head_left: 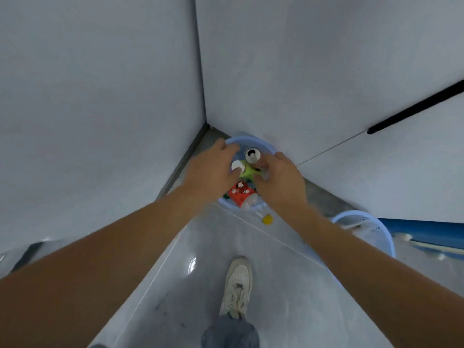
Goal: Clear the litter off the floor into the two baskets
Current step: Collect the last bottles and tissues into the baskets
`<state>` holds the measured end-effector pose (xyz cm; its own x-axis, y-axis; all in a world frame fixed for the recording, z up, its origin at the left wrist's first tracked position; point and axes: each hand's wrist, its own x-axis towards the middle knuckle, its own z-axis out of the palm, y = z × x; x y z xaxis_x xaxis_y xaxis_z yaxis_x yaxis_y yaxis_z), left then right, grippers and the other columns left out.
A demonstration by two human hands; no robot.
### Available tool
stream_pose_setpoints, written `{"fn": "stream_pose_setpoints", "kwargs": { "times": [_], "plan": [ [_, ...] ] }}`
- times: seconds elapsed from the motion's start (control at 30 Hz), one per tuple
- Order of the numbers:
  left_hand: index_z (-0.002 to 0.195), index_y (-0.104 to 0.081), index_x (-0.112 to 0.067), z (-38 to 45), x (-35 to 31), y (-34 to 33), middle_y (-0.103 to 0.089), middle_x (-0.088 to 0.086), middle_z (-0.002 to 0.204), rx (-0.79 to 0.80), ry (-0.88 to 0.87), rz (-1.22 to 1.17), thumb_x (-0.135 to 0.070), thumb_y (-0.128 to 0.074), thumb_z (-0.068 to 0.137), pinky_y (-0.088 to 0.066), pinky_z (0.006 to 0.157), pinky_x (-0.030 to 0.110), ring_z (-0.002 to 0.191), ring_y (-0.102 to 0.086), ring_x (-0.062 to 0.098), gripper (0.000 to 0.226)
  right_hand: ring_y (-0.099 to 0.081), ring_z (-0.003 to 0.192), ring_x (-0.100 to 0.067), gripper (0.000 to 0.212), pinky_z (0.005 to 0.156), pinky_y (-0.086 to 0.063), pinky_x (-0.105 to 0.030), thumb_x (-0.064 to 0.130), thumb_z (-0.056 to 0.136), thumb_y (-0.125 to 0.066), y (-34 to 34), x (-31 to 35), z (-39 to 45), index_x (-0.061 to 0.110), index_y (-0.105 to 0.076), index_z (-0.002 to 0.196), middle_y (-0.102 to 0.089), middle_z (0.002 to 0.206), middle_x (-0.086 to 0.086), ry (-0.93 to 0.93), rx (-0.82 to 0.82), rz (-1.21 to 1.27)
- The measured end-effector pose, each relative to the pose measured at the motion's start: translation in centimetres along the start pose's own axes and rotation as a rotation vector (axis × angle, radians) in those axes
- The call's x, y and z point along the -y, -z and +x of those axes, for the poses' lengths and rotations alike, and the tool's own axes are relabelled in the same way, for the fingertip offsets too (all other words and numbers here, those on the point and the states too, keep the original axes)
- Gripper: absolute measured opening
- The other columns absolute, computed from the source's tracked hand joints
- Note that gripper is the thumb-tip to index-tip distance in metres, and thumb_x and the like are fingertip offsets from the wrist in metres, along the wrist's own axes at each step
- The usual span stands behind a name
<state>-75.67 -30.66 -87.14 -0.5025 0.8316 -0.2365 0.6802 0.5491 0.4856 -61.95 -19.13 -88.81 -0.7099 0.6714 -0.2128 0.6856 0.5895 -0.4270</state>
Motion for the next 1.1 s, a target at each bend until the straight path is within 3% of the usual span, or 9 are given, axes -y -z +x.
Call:
{"fn": "stream_pose_setpoints", "kwargs": {
  "times": [0.13, 0.23, 0.37, 0.63, 0.7, 0.87, 1.0, 1.1],
  "plan": [
    [0.127, -0.057, -0.024, -7.4, 0.2, 7.1, -0.058, 0.002, 0.114, -0.066, 0.064, -0.034, -0.041, -0.063, 0.091, -0.047, 0.072, 0.035, 0.099, -0.063, 0.025, 0.04, -0.061, 0.089, -0.028, 0.014, 0.07, -0.04, -0.031, 0.021, 0.088, -0.068, 3.4, 8.0, -5.0, 0.01, -0.067, 0.097, -0.066, 0.102, -0.009, 0.085, -0.034, 0.024],
    [0.122, -0.059, -0.027, -14.6, 0.5, 12.2, -0.061, -0.002, 0.108, -0.112, 0.13, -0.078, -0.05, -0.063, 0.087, -0.052, 0.074, 0.037, 0.097, -0.063, 0.021, 0.042, -0.06, 0.083, -0.027, 0.017, 0.065, -0.051, -0.04, 0.024, 0.083, -0.07, 5.5, 14.4, -9.9, 0.012, -0.066, 0.093, -0.064, 0.095, -0.008, 0.175, -0.02, 0.062],
    [0.124, -0.056, -0.034, -25.6, 1.1, 19.0, -0.061, -0.008, 0.111, -0.112, 0.2, -0.085, -0.06, -0.055, 0.088, -0.055, 0.081, 0.039, 0.103, -0.063, 0.016, 0.045, -0.062, 0.085, -0.025, 0.019, 0.067, -0.053, -0.042, 0.027, 0.082, -0.072, 7.3, 22.6, -17.0, 0.018, -0.065, 0.097, -0.062, 0.09, -0.001, 0.212, 0.028, 0.091],
    [0.118, -0.059, -0.035, -44.8, 9.4, 30.5, -0.063, -0.015, 0.11, -0.281, 0.419, -0.087, -0.057, -0.052, 0.088, -0.052, 0.084, 0.03, 0.103, -0.062, 0.01, 0.038, -0.057, 0.079, -0.003, 0.013, 0.072, -0.045, -0.019, 0.033, 0.088, -0.073, 5.6, 39.6, -28.6, 0.029, -0.066, 0.099, -0.06, 0.089, 0.016, 0.326, 0.293, 0.184],
    [0.118, -0.059, -0.037, -48.5, 13.1, 32.2, -0.062, -0.017, 0.109, -0.346, 0.502, -0.077, -0.056, -0.052, 0.09, -0.048, 0.081, 0.025, 0.103, -0.06, 0.004, 0.035, -0.058, 0.078, -0.003, 0.014, 0.074, -0.051, -0.025, 0.032, 0.087, -0.073, 3.8, 43.9, -29.3, 0.031, -0.064, 0.097, -0.059, 0.09, 0.016, 0.405, 0.347, 0.179],
    [0.113, -0.057, -0.037, -54.6, 22.0, 34.5, -0.061, -0.017, 0.104, -0.507, 0.705, -0.053, -0.05, -0.055, 0.091, -0.053, 0.072, 0.032, 0.096, -0.063, 0.007, 0.026, -0.06, 0.083, -0.009, 0.017, 0.074, -0.05, -0.032, 0.031, 0.088, -0.071, -0.7, 54.1, -27.6, 0.027, -0.065, 0.104, -0.061, 0.099, 0.012, 0.598, 0.378, 0.11],
    [0.124, -0.052, -0.033, -56.1, 26.5, 34.4, -0.054, -0.013, 0.114, -0.595, 0.779, -0.016, -0.046, -0.059, 0.092, -0.056, 0.069, 0.038, 0.096, -0.065, 0.014, 0.035, -0.061, 0.094, -0.02, 0.027, 0.068, -0.049, -0.033, 0.026, 0.085, -0.068, -5.1, 59.2, -24.2, 0.026, -0.062, 0.111, -0.056, 0.111, 0.007, 0.744, 0.37, -0.025],
    [0.13, -0.045, -0.03, -55.7, 29.9, 34.9, -0.046, -0.008, 0.123, -0.74, 0.84, 0.0, -0.045, -0.061, 0.09, -0.053, 0.064, 0.037, 0.091, -0.066, 0.02, 0.046, -0.051, 0.112, -0.024, 0.041, 0.072, -0.053, -0.038, 0.016, 0.083, -0.065, -8.9, 61.9, -21.4, 0.025, -0.058, 0.122, -0.05, 0.124, 0.004, 0.888, 0.354, -0.172]
  ]
}}
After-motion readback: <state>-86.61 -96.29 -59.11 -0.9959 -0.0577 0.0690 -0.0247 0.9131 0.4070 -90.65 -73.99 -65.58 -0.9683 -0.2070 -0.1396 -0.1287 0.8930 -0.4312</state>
